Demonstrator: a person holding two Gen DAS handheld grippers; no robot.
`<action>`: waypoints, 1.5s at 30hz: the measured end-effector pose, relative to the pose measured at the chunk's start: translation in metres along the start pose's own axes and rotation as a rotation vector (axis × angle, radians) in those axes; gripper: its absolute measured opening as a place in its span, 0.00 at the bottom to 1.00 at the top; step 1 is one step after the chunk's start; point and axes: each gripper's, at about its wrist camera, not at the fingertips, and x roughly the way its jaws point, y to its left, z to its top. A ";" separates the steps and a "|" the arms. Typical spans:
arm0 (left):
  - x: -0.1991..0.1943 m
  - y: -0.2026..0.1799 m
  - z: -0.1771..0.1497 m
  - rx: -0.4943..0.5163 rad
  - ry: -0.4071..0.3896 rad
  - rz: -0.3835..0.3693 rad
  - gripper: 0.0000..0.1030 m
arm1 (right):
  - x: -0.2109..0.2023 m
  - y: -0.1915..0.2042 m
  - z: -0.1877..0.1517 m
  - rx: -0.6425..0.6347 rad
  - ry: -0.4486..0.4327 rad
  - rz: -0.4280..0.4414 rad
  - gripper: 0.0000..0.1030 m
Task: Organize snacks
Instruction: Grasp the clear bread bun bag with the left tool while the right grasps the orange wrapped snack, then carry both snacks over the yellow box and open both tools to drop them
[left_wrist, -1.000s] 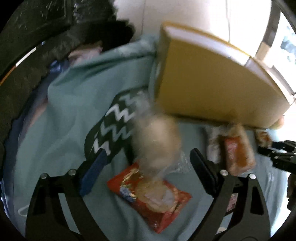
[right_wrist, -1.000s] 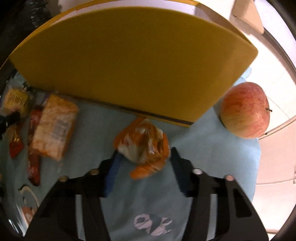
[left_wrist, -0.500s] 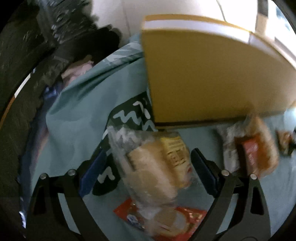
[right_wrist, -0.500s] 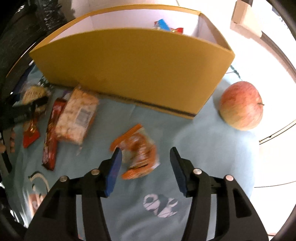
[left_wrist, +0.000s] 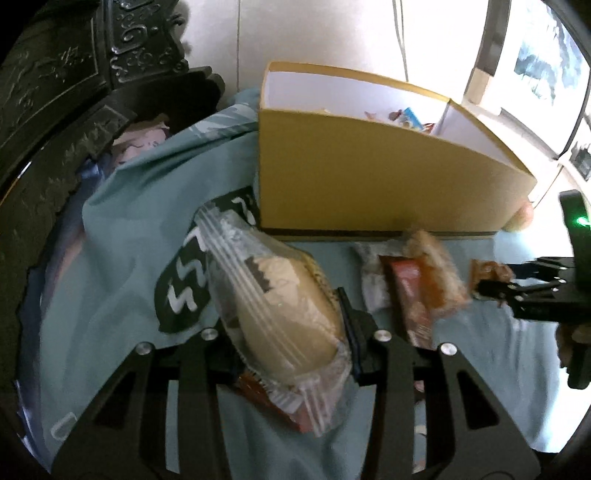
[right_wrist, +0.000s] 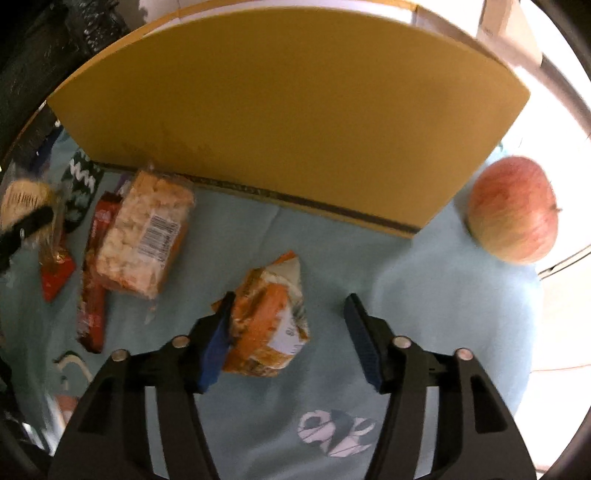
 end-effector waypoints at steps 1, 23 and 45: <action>-0.003 0.000 -0.001 -0.003 0.000 -0.009 0.40 | -0.001 0.002 0.001 -0.003 0.010 0.018 0.35; -0.036 -0.073 -0.045 0.194 0.088 -0.151 0.41 | -0.073 0.021 -0.084 0.130 -0.061 0.120 0.35; -0.148 -0.069 0.051 0.135 -0.165 -0.110 0.41 | -0.225 0.045 -0.032 0.050 -0.378 0.084 0.35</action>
